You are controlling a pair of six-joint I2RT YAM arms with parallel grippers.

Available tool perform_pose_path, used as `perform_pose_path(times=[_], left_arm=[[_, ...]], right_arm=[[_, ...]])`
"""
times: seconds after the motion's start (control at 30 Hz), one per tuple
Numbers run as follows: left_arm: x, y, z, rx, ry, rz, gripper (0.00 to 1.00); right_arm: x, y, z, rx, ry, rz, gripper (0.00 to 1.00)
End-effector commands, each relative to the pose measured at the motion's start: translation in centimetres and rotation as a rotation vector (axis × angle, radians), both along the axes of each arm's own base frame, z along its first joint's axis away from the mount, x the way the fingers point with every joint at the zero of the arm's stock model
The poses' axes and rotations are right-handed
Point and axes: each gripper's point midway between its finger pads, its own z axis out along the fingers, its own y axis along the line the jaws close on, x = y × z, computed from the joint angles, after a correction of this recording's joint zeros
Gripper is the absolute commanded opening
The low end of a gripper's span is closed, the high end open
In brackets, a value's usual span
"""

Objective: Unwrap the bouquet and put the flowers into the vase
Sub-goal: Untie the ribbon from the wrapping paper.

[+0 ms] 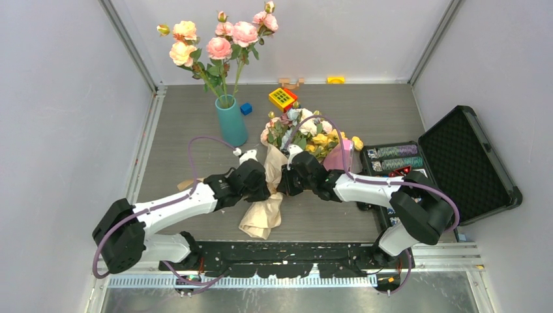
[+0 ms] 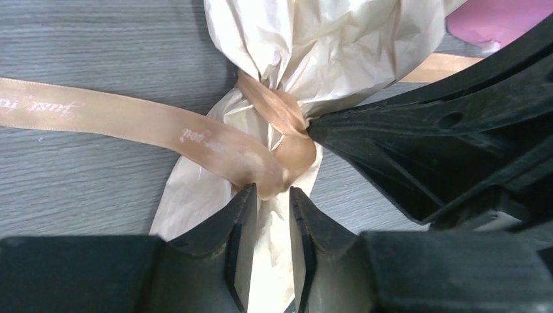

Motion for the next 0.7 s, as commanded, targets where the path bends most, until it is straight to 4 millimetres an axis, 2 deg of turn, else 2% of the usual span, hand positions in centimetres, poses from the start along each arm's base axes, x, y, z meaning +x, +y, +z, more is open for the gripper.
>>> perform_pose_path(times=[0.0,0.2,0.5,0.67], left_arm=[[1.3,-0.6,3.6,-0.022,-0.072,-0.006,0.29],[3.2,-1.5,4.8,-0.082,-0.089,0.007,0.36],[5.6,-2.3,3.5,-0.104,-0.08,0.039,0.38],[6.4,-2.5,3.7,-0.102,-0.11,0.049,0.37]], right_arm=[[0.7,0.3,1.7,0.041,-0.052,-0.009,0.0],[0.7,0.2,1.6,0.039,-0.053,-0.011,0.0],[0.6,0.1,1.5,0.035,-0.049,-0.008,0.0],[0.5,0.1,1.3,0.032,-0.045,-0.007,0.0]])
